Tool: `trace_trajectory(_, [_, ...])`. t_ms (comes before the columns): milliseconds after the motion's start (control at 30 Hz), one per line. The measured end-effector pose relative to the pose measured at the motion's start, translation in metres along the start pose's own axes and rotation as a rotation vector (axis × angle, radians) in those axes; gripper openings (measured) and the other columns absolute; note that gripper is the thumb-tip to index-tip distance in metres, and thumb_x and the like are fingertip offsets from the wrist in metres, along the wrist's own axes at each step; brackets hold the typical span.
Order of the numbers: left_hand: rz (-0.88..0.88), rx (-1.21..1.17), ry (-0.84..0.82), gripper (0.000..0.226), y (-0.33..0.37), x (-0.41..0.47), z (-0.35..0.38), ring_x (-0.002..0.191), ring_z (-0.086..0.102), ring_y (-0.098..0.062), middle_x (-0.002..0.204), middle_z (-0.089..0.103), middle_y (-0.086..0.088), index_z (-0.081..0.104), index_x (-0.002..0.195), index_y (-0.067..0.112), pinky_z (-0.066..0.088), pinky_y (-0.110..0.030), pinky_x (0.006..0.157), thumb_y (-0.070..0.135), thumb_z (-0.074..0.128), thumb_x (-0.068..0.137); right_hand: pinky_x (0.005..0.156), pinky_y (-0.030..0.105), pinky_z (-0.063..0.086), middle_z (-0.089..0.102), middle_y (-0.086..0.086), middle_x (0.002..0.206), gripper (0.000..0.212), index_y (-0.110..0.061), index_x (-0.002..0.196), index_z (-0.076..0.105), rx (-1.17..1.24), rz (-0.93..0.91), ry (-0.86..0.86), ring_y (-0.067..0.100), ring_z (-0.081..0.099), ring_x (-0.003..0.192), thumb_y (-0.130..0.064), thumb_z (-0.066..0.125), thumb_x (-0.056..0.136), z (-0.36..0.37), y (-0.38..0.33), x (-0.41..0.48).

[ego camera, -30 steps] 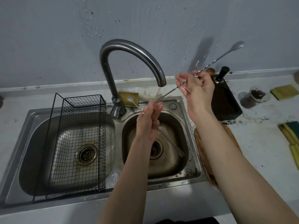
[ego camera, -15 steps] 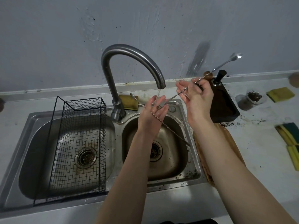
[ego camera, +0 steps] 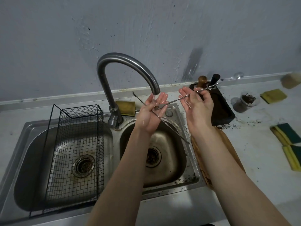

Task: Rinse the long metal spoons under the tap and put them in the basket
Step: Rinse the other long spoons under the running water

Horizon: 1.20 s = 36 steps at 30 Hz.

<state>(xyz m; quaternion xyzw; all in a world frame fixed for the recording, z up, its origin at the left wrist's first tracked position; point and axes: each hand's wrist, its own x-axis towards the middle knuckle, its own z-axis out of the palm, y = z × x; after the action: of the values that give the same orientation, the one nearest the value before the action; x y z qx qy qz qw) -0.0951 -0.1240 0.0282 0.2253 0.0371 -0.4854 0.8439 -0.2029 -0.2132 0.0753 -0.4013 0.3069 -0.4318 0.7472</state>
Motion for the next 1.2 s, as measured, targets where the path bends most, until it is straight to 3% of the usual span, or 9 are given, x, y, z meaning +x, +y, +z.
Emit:
trace_trajectory(167, [-0.012, 0.074, 0.065, 0.036, -0.004, -0.005, -0.002, 0.097, 0.076, -0.025, 0.109, 0.076, -0.014, 0.057, 0.12, 0.007, 0.062, -0.037, 0.078, 0.032, 0.033, 0.108, 0.094, 0.038, 0.057, 0.073, 0.018, 0.11, 0.011, -0.009, 0.104, 0.05, 0.077, 0.099, 0.009, 0.027, 0.073, 0.104, 0.001, 0.045, 0.103, -0.002, 0.01, -0.003])
trace_trajectory(367, [0.044, 0.153, 0.081, 0.033, 0.002, -0.015, -0.013, 0.1, 0.074, -0.026, 0.108, 0.076, -0.015, 0.05, 0.136, 0.003, 0.061, -0.033, 0.082, 0.003, 0.04, 0.105, 0.09, 0.038, 0.059, 0.075, 0.016, 0.105, 0.009, -0.008, 0.103, 0.051, 0.079, 0.158, 0.026, 0.026, 0.075, 0.1, 0.0, 0.047, 0.102, 0.006, 0.017, -0.007])
trace_trajectory(567, [0.04, 0.404, 0.122, 0.023, 0.012, -0.022, -0.021, 0.096, 0.076, -0.025, 0.107, 0.076, -0.015, 0.06, 0.121, 0.007, 0.061, -0.031, 0.078, 0.008, 0.043, 0.105, 0.093, 0.041, 0.058, 0.072, 0.019, 0.11, 0.013, -0.006, 0.113, 0.053, 0.108, 0.145, 0.04, 0.028, 0.074, 0.102, -0.001, 0.048, 0.102, 0.011, 0.009, -0.003])
trace_trajectory(700, [0.029, 0.669, 0.215, 0.025, 0.013, -0.025, -0.025, 0.089, 0.073, -0.018, 0.106, 0.071, -0.012, 0.063, 0.111, 0.013, 0.058, -0.03, 0.078, 0.015, 0.038, 0.107, 0.085, 0.035, 0.058, 0.073, 0.012, 0.1, 0.016, -0.009, 0.111, 0.057, -0.09, 0.081, -0.031, 0.02, 0.074, 0.089, 0.0, 0.048, 0.101, 0.007, 0.005, -0.003])
trace_trajectory(900, [-0.072, 0.839, 0.276, 0.032, 0.005, -0.03, -0.023, 0.116, 0.06, -0.024, 0.12, 0.067, -0.011, 0.062, 0.106, 0.02, 0.045, -0.041, 0.097, 0.027, 0.031, 0.109, 0.065, 0.023, 0.059, 0.074, 0.006, 0.092, 0.024, -0.014, 0.102, 0.067, -0.611, 0.167, -0.315, 0.008, 0.072, 0.072, 0.002, 0.049, 0.099, -0.006, 0.025, -0.015])
trace_trajectory(967, [-0.082, 0.81, 0.252, 0.031, 0.004, -0.031, -0.021, 0.104, 0.065, -0.022, 0.114, 0.069, -0.01, 0.059, 0.115, 0.014, 0.048, -0.039, 0.09, 0.027, 0.031, 0.109, 0.061, 0.022, 0.058, 0.073, 0.007, 0.087, 0.024, -0.013, 0.098, 0.068, -0.676, 0.199, -0.398, 0.008, 0.071, 0.069, 0.003, 0.05, 0.099, -0.01, 0.037, -0.024])
trace_trajectory(1100, [-0.082, 0.763, 0.22, 0.036, 0.004, -0.031, -0.019, 0.047, 0.063, -0.007, 0.058, 0.069, 0.006, 0.052, 0.13, 0.006, 0.05, -0.023, 0.048, 0.027, 0.031, 0.11, 0.073, 0.041, 0.061, 0.076, 0.012, 0.085, 0.018, -0.013, 0.091, 0.075, -0.755, 0.131, -0.451, 0.027, 0.074, 0.08, -0.006, 0.059, 0.096, -0.015, 0.06, -0.037])
trace_trajectory(1167, [-0.07, 0.783, 0.222, 0.04, 0.002, -0.032, -0.016, 0.047, 0.064, -0.01, 0.056, 0.07, 0.003, 0.054, 0.128, 0.003, 0.053, -0.024, 0.047, 0.03, 0.031, 0.109, 0.073, 0.043, 0.06, 0.076, 0.009, 0.081, 0.015, -0.012, 0.089, 0.075, -0.767, 0.079, -0.428, 0.025, 0.073, 0.076, -0.014, 0.063, 0.096, -0.013, 0.067, -0.042])
trace_trajectory(1200, [-0.063, 0.775, 0.225, 0.042, 0.001, -0.031, -0.013, 0.059, 0.069, -0.015, 0.069, 0.075, -0.005, 0.058, 0.124, 0.003, 0.06, -0.031, 0.058, 0.032, 0.032, 0.109, 0.07, 0.041, 0.06, 0.075, 0.006, 0.078, 0.014, -0.014, 0.088, 0.076, -0.771, 0.061, -0.412, 0.02, 0.072, 0.071, -0.017, 0.064, 0.095, -0.011, 0.069, -0.043])
